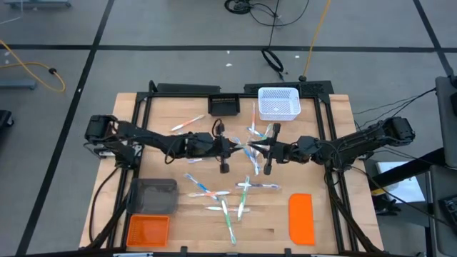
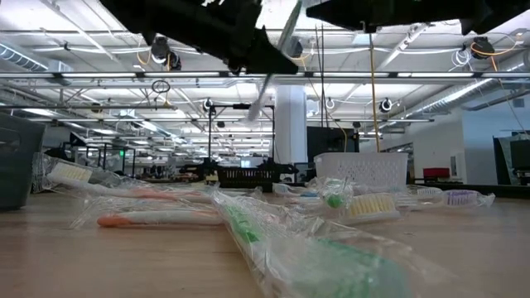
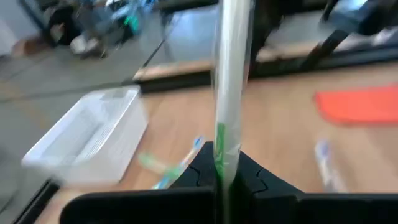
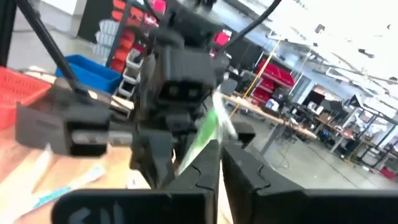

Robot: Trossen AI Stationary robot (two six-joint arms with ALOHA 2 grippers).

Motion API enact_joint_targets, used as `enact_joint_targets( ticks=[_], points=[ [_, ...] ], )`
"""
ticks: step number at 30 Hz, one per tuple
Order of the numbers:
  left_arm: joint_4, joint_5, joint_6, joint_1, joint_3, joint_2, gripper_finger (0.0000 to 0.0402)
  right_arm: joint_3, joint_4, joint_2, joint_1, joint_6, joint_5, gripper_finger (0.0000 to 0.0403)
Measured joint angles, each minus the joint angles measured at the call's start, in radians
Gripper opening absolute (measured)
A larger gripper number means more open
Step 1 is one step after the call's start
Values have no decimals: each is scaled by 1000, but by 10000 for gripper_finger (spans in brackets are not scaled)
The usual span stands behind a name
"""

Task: Pick & Place Toothbrushes
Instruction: Put the green toothbrush into the black bin

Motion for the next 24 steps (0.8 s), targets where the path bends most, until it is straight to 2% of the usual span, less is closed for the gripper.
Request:
enact_joint_targets(
  ticks=[3, 9, 18, 24],
  points=[
    [-78, -91, 2, 12, 0, -39, 3, 0, -30, -7, 3, 0, -1, 29],
    [-129, -178, 23, 49, 0, -62, 2, 0, -64, -25, 8, 17, 19, 62],
    [-97, -187, 55, 219, 0, -60, 1, -1, -217, -28, 60, 111, 18, 95],
    [-60, -115, 35, 338, 0, -44, 1, -1, -309, -28, 93, 146, 17, 97]
  ],
)
